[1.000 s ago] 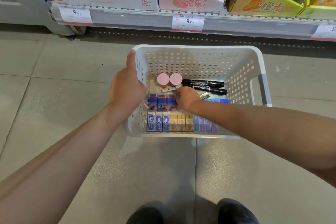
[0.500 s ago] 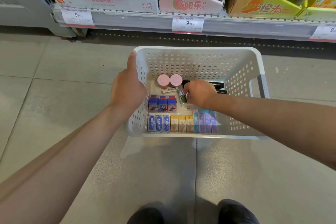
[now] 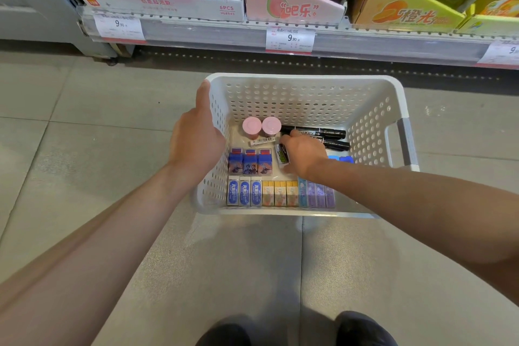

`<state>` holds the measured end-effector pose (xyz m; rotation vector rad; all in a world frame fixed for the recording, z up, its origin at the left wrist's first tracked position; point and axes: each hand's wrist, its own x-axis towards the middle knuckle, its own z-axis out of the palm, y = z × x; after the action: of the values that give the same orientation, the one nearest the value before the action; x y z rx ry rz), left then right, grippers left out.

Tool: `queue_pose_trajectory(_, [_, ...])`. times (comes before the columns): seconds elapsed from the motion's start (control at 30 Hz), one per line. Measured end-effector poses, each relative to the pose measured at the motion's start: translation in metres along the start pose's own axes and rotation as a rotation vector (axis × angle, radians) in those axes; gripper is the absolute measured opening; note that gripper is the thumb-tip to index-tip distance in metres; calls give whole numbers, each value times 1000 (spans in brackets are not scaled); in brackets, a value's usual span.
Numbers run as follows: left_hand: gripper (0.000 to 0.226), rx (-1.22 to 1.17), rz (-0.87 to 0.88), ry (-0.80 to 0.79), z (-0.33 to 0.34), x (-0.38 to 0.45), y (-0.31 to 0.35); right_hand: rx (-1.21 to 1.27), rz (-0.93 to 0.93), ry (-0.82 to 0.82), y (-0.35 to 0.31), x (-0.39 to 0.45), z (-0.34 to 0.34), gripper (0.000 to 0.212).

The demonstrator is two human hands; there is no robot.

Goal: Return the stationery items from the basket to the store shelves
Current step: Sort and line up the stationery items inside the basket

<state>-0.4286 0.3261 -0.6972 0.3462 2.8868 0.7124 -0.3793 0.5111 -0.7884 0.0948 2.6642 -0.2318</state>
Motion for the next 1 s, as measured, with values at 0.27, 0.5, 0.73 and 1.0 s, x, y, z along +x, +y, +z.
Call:
queue_pose_trajectory(0.27, [72, 1, 3, 5, 1, -1, 0, 550, 105, -108, 0, -3, -22, 68])
queue_pose_trajectory(0.5, [72, -11, 0, 2, 0, 1, -2, 1611, 340, -532, 11, -12, -47, 35])
queue_pose_trajectory(0.73, [72, -12, -7, 8, 1, 0, -2, 1562, 460, -473, 11, -7, -42, 5])
queue_pose_trajectory(1.0, [71, -10, 6, 7, 2, 0, -1, 394, 58, 100, -4, -6, -21, 12])
